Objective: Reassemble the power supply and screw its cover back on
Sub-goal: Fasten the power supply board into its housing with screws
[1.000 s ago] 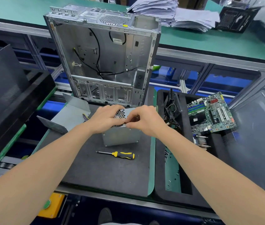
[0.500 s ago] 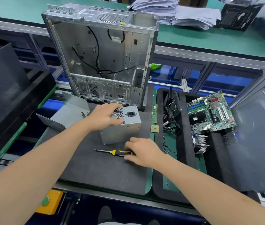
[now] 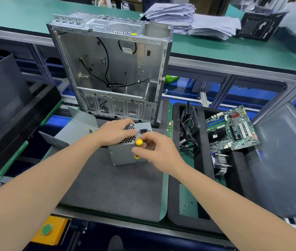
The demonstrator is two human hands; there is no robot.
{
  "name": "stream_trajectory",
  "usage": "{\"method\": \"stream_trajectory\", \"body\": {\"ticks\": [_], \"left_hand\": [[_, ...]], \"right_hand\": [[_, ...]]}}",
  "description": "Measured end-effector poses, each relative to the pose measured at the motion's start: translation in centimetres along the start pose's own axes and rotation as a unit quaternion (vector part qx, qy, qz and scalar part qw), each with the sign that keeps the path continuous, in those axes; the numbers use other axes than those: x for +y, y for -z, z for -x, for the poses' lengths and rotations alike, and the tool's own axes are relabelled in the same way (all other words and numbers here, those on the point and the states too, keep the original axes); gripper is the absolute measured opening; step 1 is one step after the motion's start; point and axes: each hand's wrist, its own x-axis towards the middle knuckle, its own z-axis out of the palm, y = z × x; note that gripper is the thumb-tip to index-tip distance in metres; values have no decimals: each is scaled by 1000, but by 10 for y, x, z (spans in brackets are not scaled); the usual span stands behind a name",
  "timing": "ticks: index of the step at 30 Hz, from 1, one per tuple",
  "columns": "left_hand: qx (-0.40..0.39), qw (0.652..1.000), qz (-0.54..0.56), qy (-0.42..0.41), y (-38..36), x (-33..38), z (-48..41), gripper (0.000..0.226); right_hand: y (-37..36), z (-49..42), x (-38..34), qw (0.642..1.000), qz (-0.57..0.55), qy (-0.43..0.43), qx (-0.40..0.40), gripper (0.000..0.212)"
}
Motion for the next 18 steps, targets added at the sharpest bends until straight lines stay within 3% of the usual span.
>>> {"method": "stream_trajectory", "body": {"ticks": [4, 9, 12, 15, 18], "left_hand": [[-69, 997, -35, -6, 22, 14, -18, 83], [-200, 979, -11, -29, 31, 24, -45, 55], [-286, 957, 42, 12, 33, 19, -56, 43], [-321, 944, 73, 35, 33, 12, -62, 56], [-302, 949, 81, 24, 30, 11, -64, 85]], "right_hand": [[28, -14, -34, 994, -91, 12, 59, 16], [46, -35, -63, 989, -44, 62, 126, 20], [42, -43, -68, 986, 33, 93, 136, 17], [31, -47, -70, 981, 103, 106, 129, 16], [19, -48, -69, 979, 122, 93, 131, 14]]}}
